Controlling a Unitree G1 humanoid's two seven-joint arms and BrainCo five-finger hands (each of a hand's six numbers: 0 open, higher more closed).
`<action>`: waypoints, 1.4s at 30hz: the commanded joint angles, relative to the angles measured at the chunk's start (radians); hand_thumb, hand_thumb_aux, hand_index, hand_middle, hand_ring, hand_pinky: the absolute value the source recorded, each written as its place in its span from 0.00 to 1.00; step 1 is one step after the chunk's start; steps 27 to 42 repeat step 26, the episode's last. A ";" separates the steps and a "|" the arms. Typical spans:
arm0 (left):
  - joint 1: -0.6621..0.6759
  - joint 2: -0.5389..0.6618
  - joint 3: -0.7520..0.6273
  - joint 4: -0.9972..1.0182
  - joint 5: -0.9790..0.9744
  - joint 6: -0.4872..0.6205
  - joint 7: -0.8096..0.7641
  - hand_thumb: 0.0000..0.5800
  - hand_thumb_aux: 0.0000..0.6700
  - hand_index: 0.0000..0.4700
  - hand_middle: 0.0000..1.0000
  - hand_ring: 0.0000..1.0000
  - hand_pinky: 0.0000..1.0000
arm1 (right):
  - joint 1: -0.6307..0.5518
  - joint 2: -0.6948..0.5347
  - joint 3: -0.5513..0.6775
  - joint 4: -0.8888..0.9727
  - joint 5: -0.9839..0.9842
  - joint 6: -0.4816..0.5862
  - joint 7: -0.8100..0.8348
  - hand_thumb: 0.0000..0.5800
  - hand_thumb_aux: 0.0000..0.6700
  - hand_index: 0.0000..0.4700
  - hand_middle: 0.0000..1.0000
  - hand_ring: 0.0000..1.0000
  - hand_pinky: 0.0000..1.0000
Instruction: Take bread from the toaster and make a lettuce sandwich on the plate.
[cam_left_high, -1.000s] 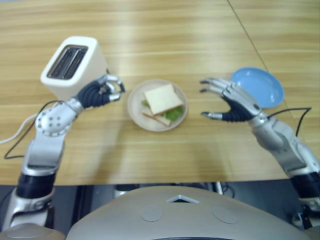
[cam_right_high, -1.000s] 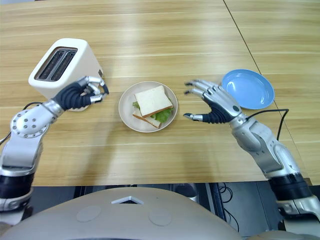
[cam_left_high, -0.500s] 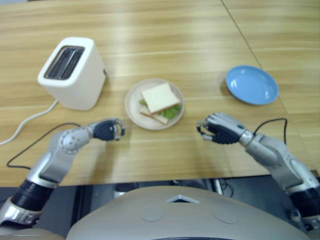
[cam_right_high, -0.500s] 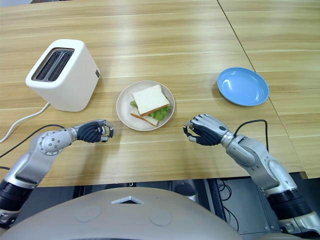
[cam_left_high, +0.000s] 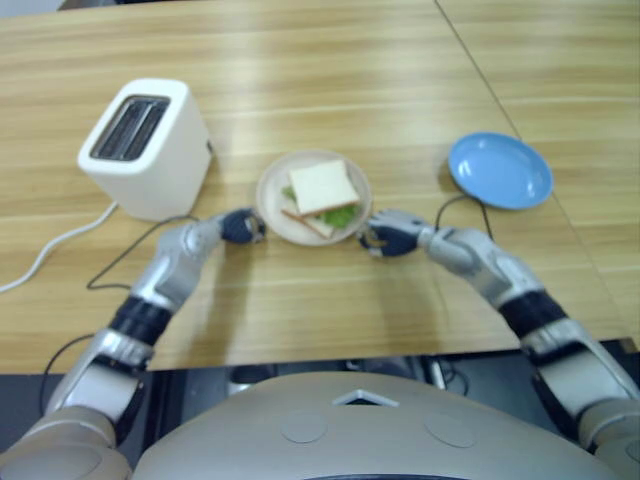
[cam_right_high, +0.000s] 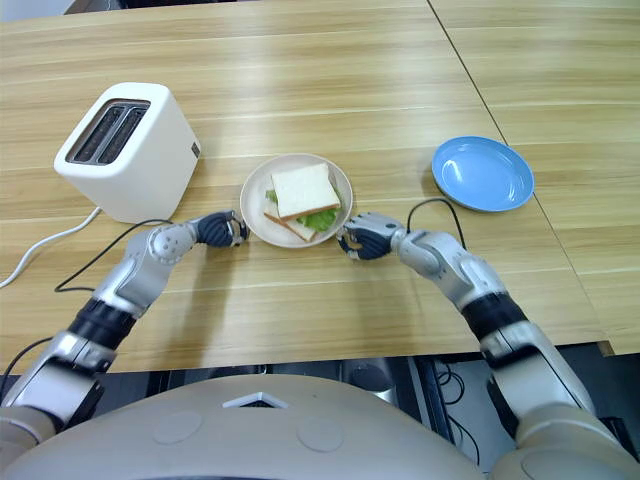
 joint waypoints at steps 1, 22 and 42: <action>-0.110 -0.059 0.021 0.156 -0.015 -0.030 0.069 0.87 0.64 0.62 1.00 1.00 1.00 | -0.169 0.057 0.050 0.236 -0.038 -0.005 -0.031 1.00 1.00 0.98 1.00 1.00 1.00; -0.428 -0.325 0.415 0.687 -0.399 -0.587 0.529 0.00 0.00 0.00 0.00 0.00 0.00 | -0.086 0.202 -0.368 0.235 0.660 -0.183 -0.209 0.00 0.00 0.00 0.00 0.00 0.00; -0.427 -0.361 0.453 0.726 -0.454 -0.641 0.515 0.00 0.00 0.00 0.00 0.00 0.00 | -0.036 0.273 -0.425 0.169 0.757 -0.121 -0.172 0.00 0.00 0.00 0.00 0.00 0.00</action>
